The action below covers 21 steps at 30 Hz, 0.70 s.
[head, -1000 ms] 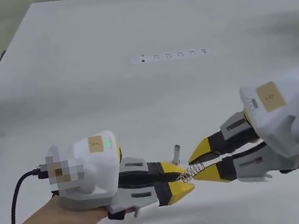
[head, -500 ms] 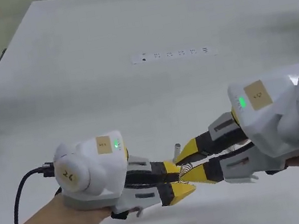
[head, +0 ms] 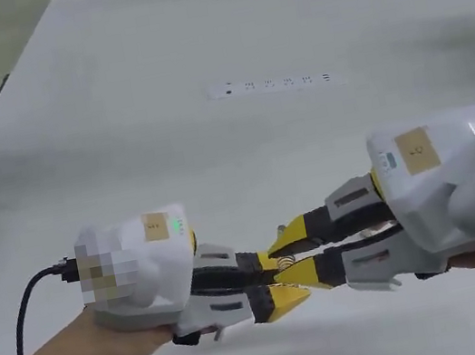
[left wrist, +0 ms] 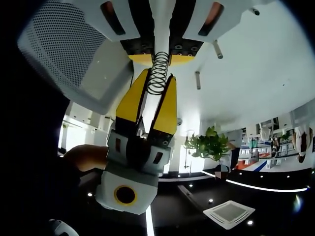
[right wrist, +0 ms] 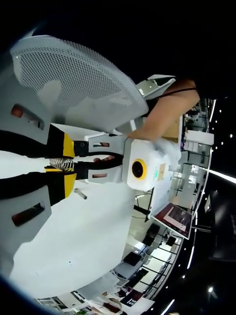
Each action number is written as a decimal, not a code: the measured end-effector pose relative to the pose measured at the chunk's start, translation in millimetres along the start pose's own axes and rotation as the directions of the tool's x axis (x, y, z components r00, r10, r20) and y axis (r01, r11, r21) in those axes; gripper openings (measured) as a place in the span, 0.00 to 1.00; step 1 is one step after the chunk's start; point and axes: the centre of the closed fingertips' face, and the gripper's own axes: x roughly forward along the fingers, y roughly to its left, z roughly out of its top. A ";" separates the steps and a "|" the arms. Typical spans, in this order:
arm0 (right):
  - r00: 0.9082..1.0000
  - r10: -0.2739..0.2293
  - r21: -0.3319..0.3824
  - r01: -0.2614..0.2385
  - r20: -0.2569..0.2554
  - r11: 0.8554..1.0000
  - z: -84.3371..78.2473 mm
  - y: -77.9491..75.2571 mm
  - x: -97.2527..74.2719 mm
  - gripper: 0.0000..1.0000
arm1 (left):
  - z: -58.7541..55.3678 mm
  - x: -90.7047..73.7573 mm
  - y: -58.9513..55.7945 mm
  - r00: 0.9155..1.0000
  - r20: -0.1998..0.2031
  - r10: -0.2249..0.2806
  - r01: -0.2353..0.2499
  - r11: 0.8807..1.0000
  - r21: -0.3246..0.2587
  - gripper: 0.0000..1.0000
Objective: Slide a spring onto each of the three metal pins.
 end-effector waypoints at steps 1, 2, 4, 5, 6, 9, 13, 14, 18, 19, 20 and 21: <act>1.000 -0.008 0.010 0.008 0.015 1.000 1.0 -1.0 -1.2 0.06 | 1.3 -1.4 0.7 1.000 0.007 0.003 -0.003 1.000 -0.004 0.02; 1.000 -0.011 0.012 0.011 0.022 1.000 1.2 -1.3 -1.9 0.06 | 1.9 -1.9 1.5 1.000 0.011 0.007 -0.007 1.000 -0.007 0.02; 0.999 -0.018 0.014 0.017 0.030 1.000 2.6 -1.9 -1.9 0.06 | 3.3 -1.5 1.7 1.000 0.018 0.009 -0.009 1.000 -0.016 0.02; 0.999 -0.018 0.011 0.018 0.030 1.000 2.9 -1.6 -1.7 0.06 | 3.3 -1.1 1.9 1.000 0.018 0.009 -0.008 1.000 -0.017 0.02; 1.000 -0.017 -0.003 0.017 0.023 1.000 2.5 -1.2 -1.6 0.06 | 3.2 -0.1 1.6 1.000 0.014 0.007 -0.007 1.000 -0.011 0.02; 1.000 -0.018 -0.004 0.018 0.023 1.000 2.0 -1.8 -2.9 0.06 | 3.8 0.9 1.5 1.000 0.014 0.008 -0.008 1.000 -0.012 0.02; 0.999 -0.027 0.008 0.027 0.038 1.000 2.7 -3.6 -4.8 0.06 | 5.6 0.2 2.4 1.000 0.021 0.013 -0.013 1.000 -0.023 0.02; 0.999 -0.028 0.007 0.028 0.039 1.000 2.8 -3.6 -4.9 0.06 | 5.6 0.1 2.3 1.000 0.020 0.014 -0.013 1.000 -0.023 0.02; 0.999 -0.034 -0.001 0.034 0.038 0.999 3.2 -4.3 -4.4 0.06 | 5.3 -0.2 3.0 1.000 0.019 0.019 -0.019 0.999 -0.037 0.03; 0.999 -0.036 -0.002 0.036 0.039 0.999 3.4 -4.7 -4.2 0.06 | 5.6 -0.2 3.5 1.000 0.020 0.023 -0.023 0.999 -0.034 0.03; 0.999 -0.037 -0.002 0.037 0.040 0.999 3.9 -5.0 -4.0 0.06 | 5.8 -0.1 3.4 1.000 0.020 0.022 -0.021 0.999 -0.036 0.03; 0.999 -0.037 -0.001 0.037 0.039 0.999 4.3 -5.1 -3.8 0.06 | 6.5 0.1 3.2 1.000 0.020 0.022 -0.021 0.999 -0.038 0.03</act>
